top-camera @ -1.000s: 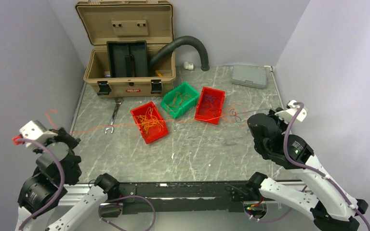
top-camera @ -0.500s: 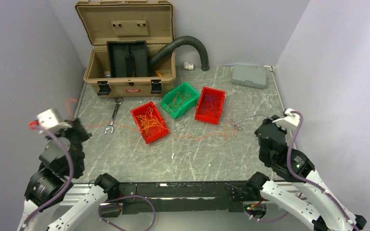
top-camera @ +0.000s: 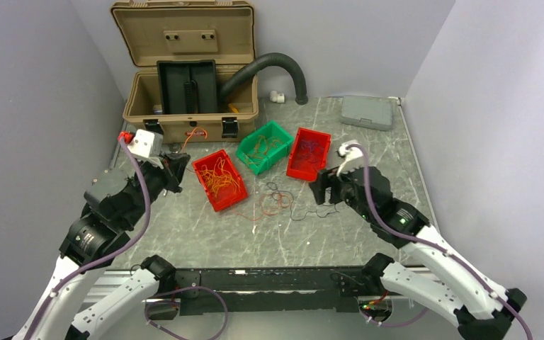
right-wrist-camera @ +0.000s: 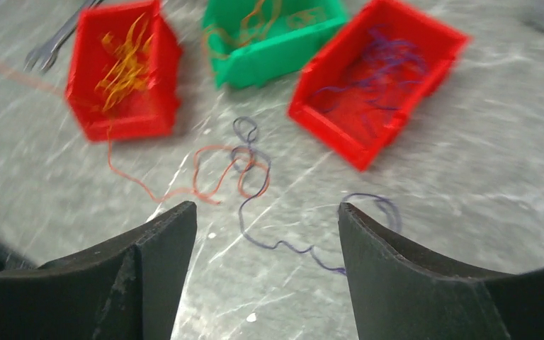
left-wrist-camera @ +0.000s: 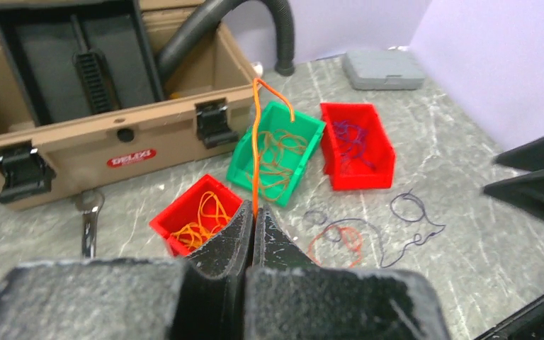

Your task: Untangle the cables

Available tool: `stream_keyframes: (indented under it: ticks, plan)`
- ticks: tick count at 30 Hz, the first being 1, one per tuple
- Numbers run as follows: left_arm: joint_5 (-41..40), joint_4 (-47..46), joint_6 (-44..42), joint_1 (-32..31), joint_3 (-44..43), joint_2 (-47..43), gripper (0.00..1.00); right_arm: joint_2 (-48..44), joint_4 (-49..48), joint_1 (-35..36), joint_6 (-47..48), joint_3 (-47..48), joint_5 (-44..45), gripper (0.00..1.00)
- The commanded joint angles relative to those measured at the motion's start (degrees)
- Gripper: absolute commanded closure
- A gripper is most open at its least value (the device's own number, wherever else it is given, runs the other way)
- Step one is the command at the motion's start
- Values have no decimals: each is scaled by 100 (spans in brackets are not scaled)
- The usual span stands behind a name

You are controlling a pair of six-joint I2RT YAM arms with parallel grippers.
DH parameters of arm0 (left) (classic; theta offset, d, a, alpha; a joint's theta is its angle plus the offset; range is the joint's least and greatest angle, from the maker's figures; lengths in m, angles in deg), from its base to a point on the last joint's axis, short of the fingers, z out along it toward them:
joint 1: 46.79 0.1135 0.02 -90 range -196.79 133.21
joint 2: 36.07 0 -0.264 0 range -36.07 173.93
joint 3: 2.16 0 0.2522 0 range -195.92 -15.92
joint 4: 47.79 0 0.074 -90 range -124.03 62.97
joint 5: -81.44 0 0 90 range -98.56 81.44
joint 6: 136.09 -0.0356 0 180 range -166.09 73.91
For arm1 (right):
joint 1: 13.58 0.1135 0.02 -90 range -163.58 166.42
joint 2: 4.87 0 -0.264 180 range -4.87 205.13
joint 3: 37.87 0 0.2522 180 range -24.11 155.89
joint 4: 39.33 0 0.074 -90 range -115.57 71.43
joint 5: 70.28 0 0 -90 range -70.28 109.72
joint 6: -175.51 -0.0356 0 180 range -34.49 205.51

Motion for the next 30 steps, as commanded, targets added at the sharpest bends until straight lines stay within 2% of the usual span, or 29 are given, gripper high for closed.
stream_keyframes:
  ticks: [1, 5, 11, 16, 20, 25, 30]
  plan:
    - [562, -401, -151, 4, -451, 61, 100, 549, -917, 14, 609, -187, -2000, 23]
    - [518, -359, -181, 0, -548, 71, 100, 1373, -1431, 53, 610, -248, -2548, 22]
    - [529, -243, -191, 0, -571, 100, 100, 2683, -1862, 275, -157, -6, -2359, 24]
    - [531, -167, -193, 0, -535, 181, 100, 3336, -2176, 557, -527, 29, -2339, 23]
    - [703, -172, -213, 4, -501, 282, 100, 3815, -1717, 597, -1310, 441, -1643, 25]
    - [1142, -16, 31, -1, -264, 741, 100, 3643, -1607, 563, -1998, 211, -549, 23]
    - [1445, 191, 226, 6, -44, 1321, 100, 4019, -1245, 459, -2141, 208, -306, 28]
